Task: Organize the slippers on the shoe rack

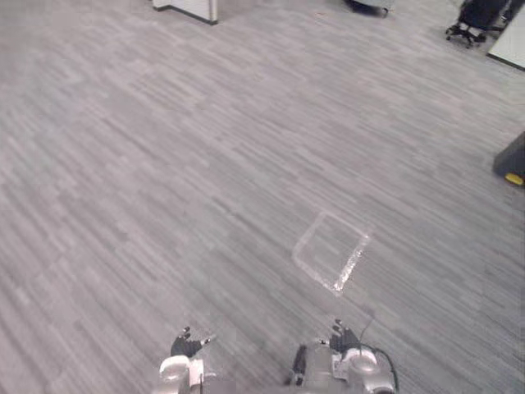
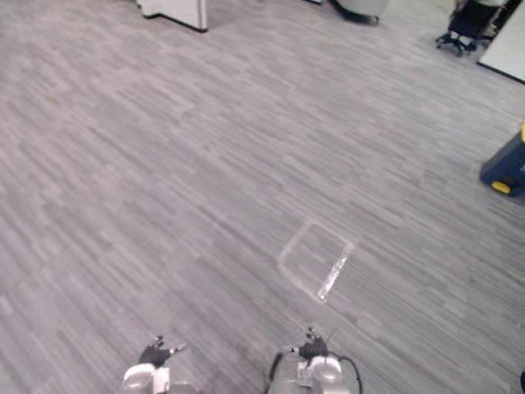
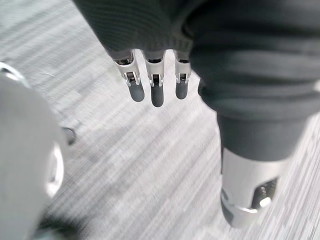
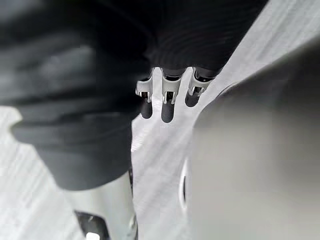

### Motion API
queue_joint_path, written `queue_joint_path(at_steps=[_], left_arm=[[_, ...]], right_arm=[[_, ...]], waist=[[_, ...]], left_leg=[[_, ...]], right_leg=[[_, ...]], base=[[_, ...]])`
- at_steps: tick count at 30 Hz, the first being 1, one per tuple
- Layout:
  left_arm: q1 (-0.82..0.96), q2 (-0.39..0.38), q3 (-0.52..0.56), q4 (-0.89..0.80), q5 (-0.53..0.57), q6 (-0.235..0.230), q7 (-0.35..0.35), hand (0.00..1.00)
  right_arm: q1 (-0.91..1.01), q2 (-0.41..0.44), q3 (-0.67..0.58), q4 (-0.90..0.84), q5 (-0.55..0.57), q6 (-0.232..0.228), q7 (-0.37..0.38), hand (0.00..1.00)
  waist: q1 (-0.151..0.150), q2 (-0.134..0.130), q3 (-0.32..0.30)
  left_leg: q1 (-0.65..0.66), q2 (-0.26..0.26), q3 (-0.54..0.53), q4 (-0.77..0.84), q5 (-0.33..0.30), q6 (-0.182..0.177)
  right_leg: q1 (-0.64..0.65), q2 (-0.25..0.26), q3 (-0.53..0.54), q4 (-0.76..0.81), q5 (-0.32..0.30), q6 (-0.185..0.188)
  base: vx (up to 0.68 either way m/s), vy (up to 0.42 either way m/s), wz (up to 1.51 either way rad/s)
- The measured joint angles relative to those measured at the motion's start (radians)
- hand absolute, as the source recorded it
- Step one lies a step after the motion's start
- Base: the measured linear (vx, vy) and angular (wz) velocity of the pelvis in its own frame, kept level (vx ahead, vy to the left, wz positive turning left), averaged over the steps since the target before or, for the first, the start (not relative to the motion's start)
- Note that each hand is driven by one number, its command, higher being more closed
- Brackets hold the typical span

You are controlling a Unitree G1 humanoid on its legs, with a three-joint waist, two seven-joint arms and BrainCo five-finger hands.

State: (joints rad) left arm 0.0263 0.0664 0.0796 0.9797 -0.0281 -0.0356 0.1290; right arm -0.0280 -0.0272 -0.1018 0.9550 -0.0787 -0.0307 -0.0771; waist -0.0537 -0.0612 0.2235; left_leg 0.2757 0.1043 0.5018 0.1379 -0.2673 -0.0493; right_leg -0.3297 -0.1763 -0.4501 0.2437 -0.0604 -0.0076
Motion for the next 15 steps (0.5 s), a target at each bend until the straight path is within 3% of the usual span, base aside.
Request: queue_joint_path(at_steps=[1, 2, 3, 4, 6, 8, 9, 11, 13, 15], left_arm=[[0.0, -0.002, -0.001, 0.005, 0.004, 0.0, 0.0, 0.0], [-0.008, -0.019, -0.004, 0.026, 0.006, -0.001, 0.0, 0.0], [-0.022, -0.046, -0.006, 0.037, 0.008, 0.0, -0.002, 0.0], [-0.027, -0.05, -0.009, 0.037, 0.009, -0.001, -0.002, 0.0], [-0.043, -0.059, -0.019, 0.039, 0.025, -0.002, -0.003, 0.0], [-0.042, -0.066, 0.005, 0.042, 0.029, 0.0, -0.005, 0.0], [-0.041, -0.075, 0.022, 0.041, 0.03, 0.0, -0.005, 0.0], [-0.031, -0.072, 0.027, 0.032, 0.029, 0.0, -0.005, 0.0], [-0.028, -0.073, 0.063, 0.008, 0.028, -0.004, -0.005, 0.0], [-0.014, -0.07, 0.102, -0.02, 0.027, -0.014, -0.002, 0.0]], right_arm=[[0.002, -0.001, 0.0, 0.0, 0.001, 0.0, 0.001, 0.0], [-0.003, -0.017, -0.006, 0.0, 0.001, -0.001, 0.001, 0.0], [-0.021, -0.039, -0.004, 0.007, -0.002, 0.001, 0.001, 0.0], [-0.021, -0.04, -0.008, 0.0, -0.003, 0.0, 0.001, 0.0], [-0.023, -0.05, -0.015, -0.006, -0.001, 0.001, 0.0, 0.0], [-0.011, -0.037, -0.009, -0.006, -0.001, 0.003, 0.001, 0.0], [-0.001, -0.037, -0.01, -0.008, -0.001, 0.004, -0.003, 0.0], [0.009, -0.031, -0.009, 0.0, 0.002, 0.006, -0.004, 0.0], [0.018, -0.029, -0.008, 0.009, 0.001, 0.009, -0.004, 0.0], [0.019, -0.031, -0.008, 0.025, -0.001, 0.015, -0.004, 0.0]], waist=[[-0.003, -0.001, -0.001], [-0.011, 0.015, 0.001], [0.002, 0.08, -0.008], [0.001, 0.086, -0.006], [-0.011, 0.106, -0.009], [-0.011, 0.118, -0.002], [-0.004, 0.123, 0.004], [-0.002, 0.108, 0.009], [0.002, 0.088, 0.008], [0.025, 0.08, 0.012]], left_leg=[[0.021, -0.012, -0.001, -0.01, -0.005, -0.031], [0.07, 0.0, -0.008, -0.03, -0.011, -0.063], [0.069, 0.049, -0.005, 0.001, 0.009, -0.098], [0.066, 0.057, -0.01, 0.023, 0.015, -0.106], [0.007, 0.127, -0.036, 0.234, 0.047, -0.13], [-0.081, 0.237, -0.073, 0.572, 0.179, -0.112], [-0.148, 0.296, -0.078, 0.785, 0.149, -0.098], [-0.227, 0.304, -0.07, 0.905, 0.071, -0.085], [-0.309, 0.264, -0.054, 0.832, 0.004, -0.056], [-0.401, 0.192, -0.115, 0.623, -0.028, -0.038]], right_leg=[[0.004, 0.003, 0.0, -0.041, 0.077, -0.025], [0.023, 0.016, 0.0, -0.022, 0.191, -0.097], [-0.009, 0.039, 0.002, 0.082, 0.099, -0.101], [-0.016, 0.037, 0.003, 0.113, 0.076, -0.102], [-0.012, 0.06, 0.006, 0.193, -0.016, -0.108], [0.076, 0.124, 0.046, 0.152, -0.056, -0.118], [0.151, 0.172, 0.081, 0.094, -0.069, -0.135], [0.241, 0.201, 0.145, 0.028, -0.075, -0.129], [0.313, 0.206, 0.232, -0.025, -0.076, -0.125], [0.364, 0.205, 0.367, -0.053, -0.087, -0.108]], base=[[0.58, -0.096, 0.3], [0.57, -0.103, -0.12], [0.67, -0.146, -0.2], [0.51, -0.168, -0.31], [0.42, -0.221, -0.24], [0.48, -0.148, -0.8], [0.4, -0.008, -0.98], [0.38, 0.027, -1.02], [0.39, 0.072, -1.14], [0.32, 0.149, -1.58]])
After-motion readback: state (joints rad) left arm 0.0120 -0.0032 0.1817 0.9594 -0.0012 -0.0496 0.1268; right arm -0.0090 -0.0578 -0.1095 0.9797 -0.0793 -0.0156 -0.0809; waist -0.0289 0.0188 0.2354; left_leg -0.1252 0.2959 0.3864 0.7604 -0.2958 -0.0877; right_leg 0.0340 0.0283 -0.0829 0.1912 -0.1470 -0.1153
